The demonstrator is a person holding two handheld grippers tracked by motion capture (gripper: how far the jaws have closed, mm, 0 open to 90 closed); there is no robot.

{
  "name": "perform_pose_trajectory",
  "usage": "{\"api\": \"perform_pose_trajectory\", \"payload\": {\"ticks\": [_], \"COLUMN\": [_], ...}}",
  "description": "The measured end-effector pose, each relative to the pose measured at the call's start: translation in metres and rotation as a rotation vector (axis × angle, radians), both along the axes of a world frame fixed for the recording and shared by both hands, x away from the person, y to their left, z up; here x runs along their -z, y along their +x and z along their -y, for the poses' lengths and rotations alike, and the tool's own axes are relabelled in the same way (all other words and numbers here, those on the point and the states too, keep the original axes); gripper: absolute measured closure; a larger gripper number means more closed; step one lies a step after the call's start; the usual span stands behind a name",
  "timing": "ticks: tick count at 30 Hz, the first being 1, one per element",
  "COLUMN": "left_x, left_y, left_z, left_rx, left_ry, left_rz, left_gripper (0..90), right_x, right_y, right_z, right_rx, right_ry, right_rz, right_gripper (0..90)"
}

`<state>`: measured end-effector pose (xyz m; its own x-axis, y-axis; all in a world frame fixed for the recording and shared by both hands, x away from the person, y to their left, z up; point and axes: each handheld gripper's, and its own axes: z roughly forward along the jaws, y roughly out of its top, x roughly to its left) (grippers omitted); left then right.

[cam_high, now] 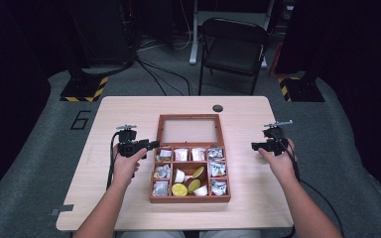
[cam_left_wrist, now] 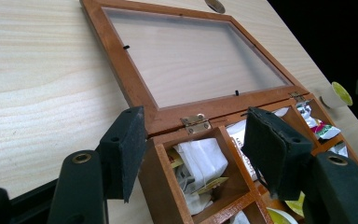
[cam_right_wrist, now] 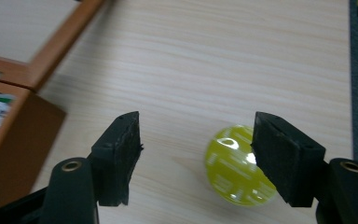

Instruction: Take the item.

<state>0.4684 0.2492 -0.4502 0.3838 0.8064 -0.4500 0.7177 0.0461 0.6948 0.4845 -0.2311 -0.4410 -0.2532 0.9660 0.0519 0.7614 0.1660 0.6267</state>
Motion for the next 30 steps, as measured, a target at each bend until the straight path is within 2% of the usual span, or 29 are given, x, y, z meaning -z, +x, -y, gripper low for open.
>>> {"api": "perform_pose_trajectory", "payload": {"ticks": [2, 3, 6, 8, 12, 14, 16, 24, 30], "left_x": [-0.002, -0.003, -0.006, -0.008, -0.011, -0.012, -0.012, -0.014, -0.009], "left_y": [0.002, 0.002, 0.005, 0.006, 0.010, 0.012, 0.014, 0.021, 0.028], "left_z": [0.000, 0.001, 0.002, 0.002, 0.004, 0.005, 0.004, 0.007, 0.009], "left_rx": [0.010, 0.005, 0.003, 0.013, 0.016, 0.010, 0.020, 0.018, 0.016], "left_ry": [0.005, 0.003, 0.008, 0.023, 0.028, 0.015, 0.027, 0.013, 0.003], "left_rz": [0.000, 0.001, 0.000, 0.004, 0.000, -0.006, -0.008, -0.021, -0.034], "left_gripper": [38.5, 38.6, 38.8, 38.9, 38.8, 38.9, 38.9, 38.8, 38.8], "right_x": [-0.006, -0.008, -0.015, -0.021, -0.032, -0.037, -0.040, -0.046, -0.041], "right_y": [-0.002, -0.002, -0.003, -0.004, -0.003, -0.002, -0.002, 0.008, 0.017], "right_z": [-0.009, -0.014, -0.027, -0.036, -0.051, -0.059, -0.065, -0.087, -0.097], "right_rx": [-0.017, -0.050, -0.084, -0.105, -0.146, -0.168, -0.177, -0.224, -0.224], "right_ry": [0.018, 0.014, 0.023, 0.035, 0.053, 0.065, 0.069, 0.062, 0.102], "right_rz": [0.005, 0.024, 0.036, 0.040, 0.068, 0.076, 0.080, 0.080, 0.070], "right_gripper": [32.9, 33.3, 34.0, 34.2, 35.0, 35.7, 35.8, 35.8, 35.7]}}
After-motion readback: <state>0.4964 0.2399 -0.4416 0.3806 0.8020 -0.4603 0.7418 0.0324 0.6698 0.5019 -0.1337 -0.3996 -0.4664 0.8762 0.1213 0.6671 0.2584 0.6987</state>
